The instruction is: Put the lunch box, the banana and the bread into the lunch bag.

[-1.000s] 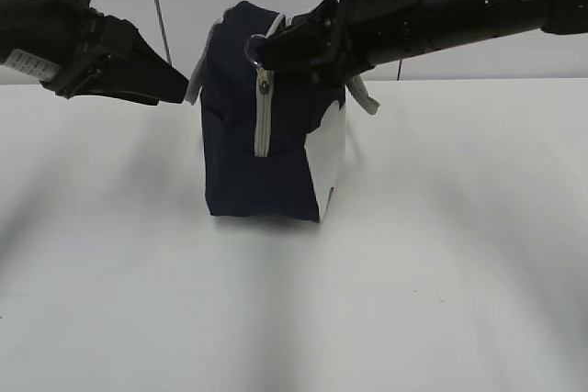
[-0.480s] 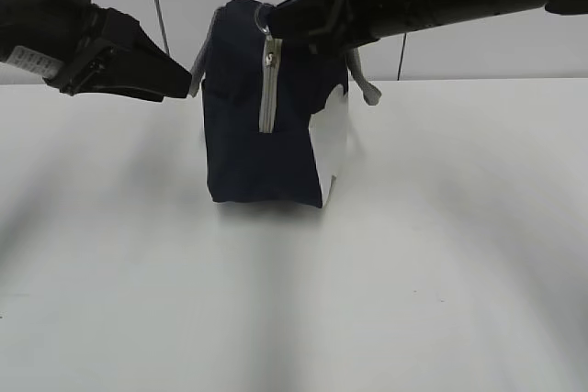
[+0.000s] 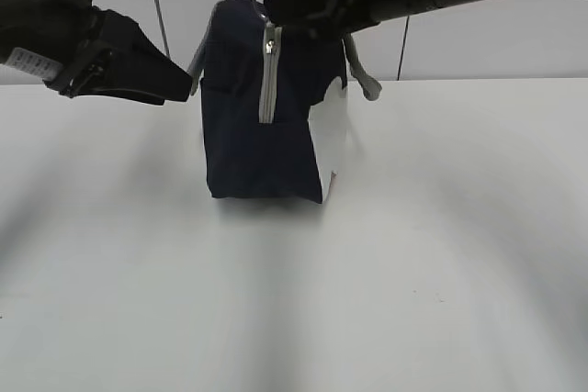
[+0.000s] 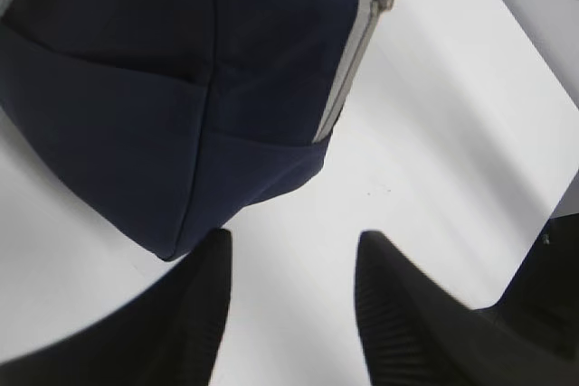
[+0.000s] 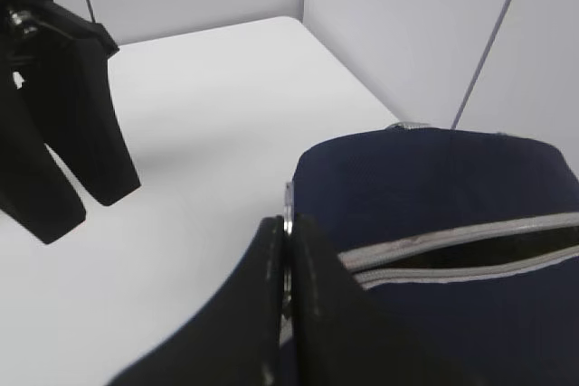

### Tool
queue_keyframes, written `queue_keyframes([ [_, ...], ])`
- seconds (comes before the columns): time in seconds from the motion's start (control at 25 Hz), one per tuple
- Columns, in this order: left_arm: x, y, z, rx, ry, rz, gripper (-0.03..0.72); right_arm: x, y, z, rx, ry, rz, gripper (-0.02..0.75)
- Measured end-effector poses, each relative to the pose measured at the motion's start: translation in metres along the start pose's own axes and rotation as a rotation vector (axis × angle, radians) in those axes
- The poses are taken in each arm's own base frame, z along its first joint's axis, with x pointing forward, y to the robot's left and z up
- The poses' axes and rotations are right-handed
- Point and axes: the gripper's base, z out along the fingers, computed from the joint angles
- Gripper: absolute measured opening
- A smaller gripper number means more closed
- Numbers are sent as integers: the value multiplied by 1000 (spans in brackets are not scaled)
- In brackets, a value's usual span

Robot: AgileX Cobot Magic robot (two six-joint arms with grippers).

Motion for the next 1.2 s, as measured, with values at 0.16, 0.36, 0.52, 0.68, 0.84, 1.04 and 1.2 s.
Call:
queue_keyframes([
  [0.16,0,0,0,1,1,0,329,7,4,3,-52,42,12,-16],
  [0.36,0,0,0,2,2,0,325,21,4,15,-98,72,60,-16],
  [0.52,0,0,0,2,2,0,323,27,6,20,-128,84,79,-16],
  [0.68,0,0,0,2,2,0,319,27,11,20,-182,78,85,-16],
  [0.84,0,0,0,2,2,1,318,27,11,20,-190,77,85,-16],
  [1.04,0,0,0,2,2,17,318,17,11,12,-164,58,66,-16],
  [1.2,0,0,0,2,2,25,317,11,7,9,-119,48,52,-16],
])
